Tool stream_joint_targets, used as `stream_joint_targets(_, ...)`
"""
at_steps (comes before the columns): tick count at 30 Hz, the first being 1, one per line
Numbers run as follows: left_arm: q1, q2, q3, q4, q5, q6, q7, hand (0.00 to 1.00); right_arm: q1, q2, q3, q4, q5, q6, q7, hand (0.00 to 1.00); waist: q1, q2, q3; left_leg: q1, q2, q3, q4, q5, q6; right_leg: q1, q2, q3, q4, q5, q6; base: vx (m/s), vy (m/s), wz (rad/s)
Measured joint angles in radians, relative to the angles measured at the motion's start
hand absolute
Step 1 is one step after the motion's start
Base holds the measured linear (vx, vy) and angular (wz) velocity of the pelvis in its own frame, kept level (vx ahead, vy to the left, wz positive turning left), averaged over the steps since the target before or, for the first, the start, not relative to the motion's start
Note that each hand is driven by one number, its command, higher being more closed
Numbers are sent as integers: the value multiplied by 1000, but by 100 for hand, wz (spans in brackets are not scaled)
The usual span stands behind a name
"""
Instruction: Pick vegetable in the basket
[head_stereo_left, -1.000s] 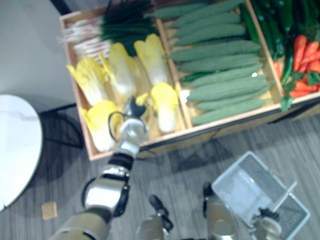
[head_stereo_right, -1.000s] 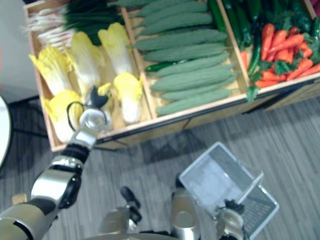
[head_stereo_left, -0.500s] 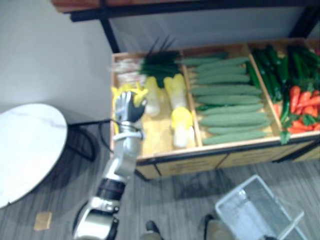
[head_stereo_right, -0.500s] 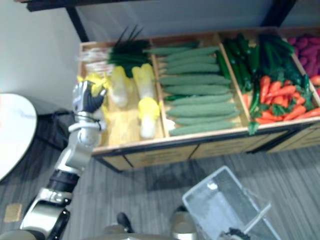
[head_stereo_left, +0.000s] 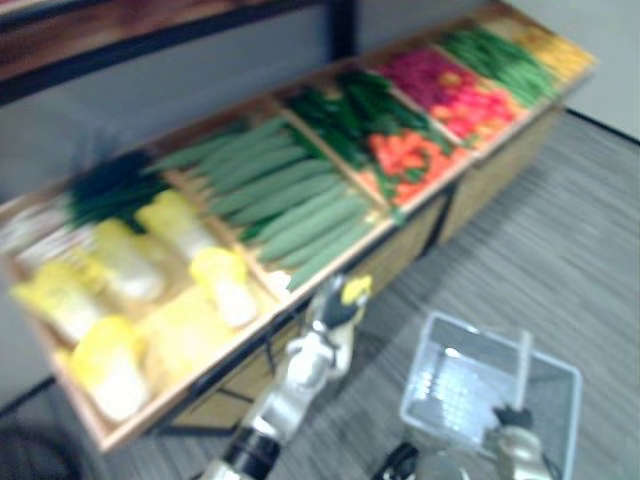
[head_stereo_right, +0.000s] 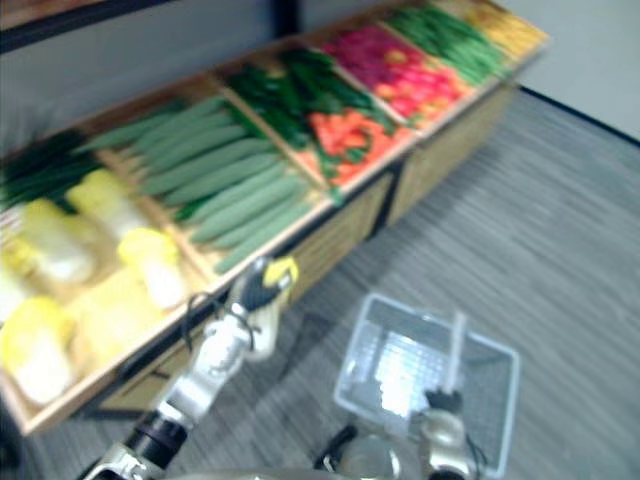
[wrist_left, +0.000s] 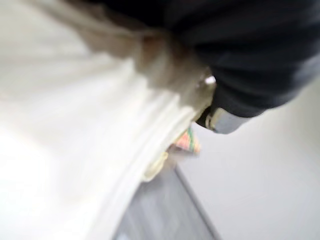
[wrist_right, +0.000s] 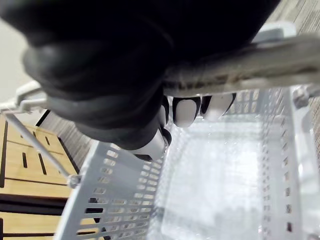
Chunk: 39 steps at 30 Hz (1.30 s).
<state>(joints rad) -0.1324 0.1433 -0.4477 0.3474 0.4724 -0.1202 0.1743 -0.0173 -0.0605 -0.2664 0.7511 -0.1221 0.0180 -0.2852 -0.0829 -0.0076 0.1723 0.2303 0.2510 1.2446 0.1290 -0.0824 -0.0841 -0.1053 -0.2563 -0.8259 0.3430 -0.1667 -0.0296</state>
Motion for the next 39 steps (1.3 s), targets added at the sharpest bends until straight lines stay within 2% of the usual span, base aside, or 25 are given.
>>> stream_joint_targets(3, 13, -70, -82, 155, 14, -1, -63, 100, 20, -8, 89, -46, -35, 4, 15, 100, 0, 21, 0, 31, 145, -21, 268, -22, 35, -14, 104, 163, -33, -1, -32, 117, -207, -171)
stream_joint_targets(4, 24, -104, -102, 192, 16, -2, -70, 100, 27, -19, 149, -74, -37, 3, 16, 100, 2, 30, 0, 11, 215, -139, 423, -32, 82, -14, 154, 253, -47, -7, -51, 47, -107, -227)
stream_joint_targets(5, 31, -127, -115, 218, 16, -4, -71, 100, 22, -28, 205, -82, -42, -1, 19, 100, 4, 35, 2, -39, 216, -340, 540, -89, 79, -18, 198, 347, -49, -11, -65, 54, -91, -240)
stream_joint_targets(6, 38, -134, -123, 221, 16, -5, -71, 100, 19, -42, 234, -82, -51, -1, 24, 100, 5, 38, 1, -71, 199, -451, 587, -113, 70, -19, 219, 396, -51, -15, -70, 115, -87, -255)
stream_joint_targets(7, 54, -141, -137, 220, 15, -11, -67, 100, 18, -50, 285, -94, -75, -1, 36, 100, 9, 49, 2, -128, 155, -634, 661, -149, 53, -10, 256, 464, -59, -22, -68, 123, -75, -203)
stream_joint_targets(10, 84, -138, -168, 233, 15, -23, -64, 100, 20, -53, 346, -145, -77, 3, 55, 100, 12, 53, 22, -253, 52, -891, 731, -197, 23, 38, 319, 595, -87, -32, -85, 231, -29, -188)
stream_joint_targets(13, 85, -139, -175, 238, 11, -23, -58, 100, 20, -49, 379, -198, -77, 15, 57, 100, 39, 47, 51, -369, -44, -1003, 618, -226, 9, 106, 326, 676, -135, -22, -68, 218, 48, -95)
stream_joint_targets(15, 84, -137, -172, 237, 10, -22, -43, 100, 19, -48, 405, -242, -76, 16, 66, 100, 47, 45, 57, -416, -103, -1036, 433, -219, 11, 135, 323, 710, -164, -19, -62, 236, 97, -57)
stream_joint_targets(17, 79, -136, -172, 235, 10, -21, -30, 100, 16, -49, 435, -282, -75, 15, 77, 100, 63, 43, 58, -441, -145, -1042, 249, -152, 21, 163, 321, 743, -194, -26, -48, 285, 122, -48)
stream_joint_targets(18, 76, -139, -165, 235, 11, -21, -27, 100, 7, -45, 447, -291, -75, 8, 80, 100, 64, 43, 58, -444, -167, -1039, 134, -82, 25, 186, 322, 758, -208, -27, -36, 343, 148, -41)
stream_joint_targets(20, 74, -139, -164, 236, 11, -20, -23, 100, 2, -40, 483, -317, -75, -1, 93, 100, 84, 34, 53, -415, -190, -1033, 81, 24, 71, 201, 313, 807, -190, -76, -14, 429, 191, -71)
stream_joint_targets(22, 57, -138, -166, 237, 11, -6, -23, 100, 8, -30, 516, -353, -75, -9, 103, 100, 83, 1, 44, -372, -231, -999, 45, 22, 110, 181, 265, 829, -89, -132, 25, 449, 172, -50)
stream_joint_targets(23, 39, -139, -172, 237, 10, 2, -22, 100, 10, -25, 532, -367, -75, -12, 109, 100, 84, -16, 48, -332, -252, -985, 12, 14, 122, 117, 238, 815, 77, -145, 54, 465, 166, -24)
stream_joint_targets(24, 24, -137, -177, 238, 11, 8, -18, 0, 15, -14, 548, -376, -74, -11, 125, 100, 81, -32, 57, -266, -270, -980, -28, 10, 129, 42, 202, 772, 302, -123, 103, 556, 194, -10)
stream_joint_targets(25, 15, -132, -181, 239, 11, 21, -6, 0, 26, -3, 551, -383, -73, -9, 135, 100, 75, -45, 63, -208, -284, -987, -51, 2, 139, -7, 163, 732, 464, -89, 156, 454, 130, 26)
stream_joint_targets(26, 9, -123, -181, 240, 10, 36, 13, 0, 41, 1, 554, -384, -74, -9, 143, 100, 61, -49, 63, -149, -288, -1012, -66, -6, 145, -36, 116, 673, 579, -119, 106, 364, 64, 39)
stream_joint_targets(27, 7, -118, -179, 239, 11, 40, 22, 0, 45, 4, 562, -387, -73, -9, 144, 100, 58, -48, 63, -129, -285, -1015, -70, -6, 145, -51, 97, 651, 602, -132, 84, 428, 38, 35)
stream_joint_targets(29, -1, -93, -172, 240, 14, 47, 57, 0, 47, 0, 601, -432, -68, -12, 160, 100, 60, -44, 62, -91, -243, -1019, -70, -7, 145, -135, 60, 599, 542, -143, 65, 474, -45, 20)
stream_joint_targets(32, -24, -85, -160, 247, 23, 66, 87, 0, 57, -8, 638, -479, -53, -43, 174, 100, 56, -40, 64, -83, -190, -1042, -56, -25, 116, -197, 88, 609, 302, -126, 80, 391, -170, 25)
stream_joint_targets(33, -39, -84, -153, 258, 50, 69, 96, 0, 63, -8, 656, -493, -49, -45, 184, 100, 56, -41, 63, -74, -167, -1042, -45, -49, 79, -201, 122, 663, 117, -68, 86, 416, -261, 33)
stream_joint_targets(34, -43, -78, -151, 260, 75, 76, 96, 0, 78, -8, 668, -508, -30, -46, 186, 100, 56, -56, 55, -64, -163, -1040, -24, -90, 21, -183, 136, 728, -72, 75, 82, 439, -267, 42)
stream_joint_targets(35, -43, -74, -146, 263, 96, 78, 98, 0, 97, -6, 668, -520, -29, -51, 187, 100, 54, -75, 43, -56, -172, -1042, -15, -118, -10, -174, 120, 751, -129, 235, 79, 481, -274, 31)
stream_joint_targets(36, -50, -112, -121, 312, 125, 85, 105, 0, 95, -37, 676, -516, -27, -50, 198, 100, 57, -11, 44, -35, -118, -1031, 0, -161, -32, -167, 166, 734, -88, 209, 95, 450, -229, 15)
stream_joint_targets(37, -63, -116, -100, 338, 140, 86, 107, 0, 96, -44, 677, -522, -25, -50, 207, 100, 54, 4, 40, -53, -90, -1033, 41, -154, -30, -154, 184, 723, -85, 175, 77, 420, -228, 2)
stream_joint_targets(39, -73, -118, -50, 342, 148, 87, 118, 0, 111, -50, 684, -526, 5, -50, 225, 100, 49, 6, 43, -110, -52, -1052, 197, -148, -31, -120, 201, 703, -83, 123, 65, 364, -250, 24)
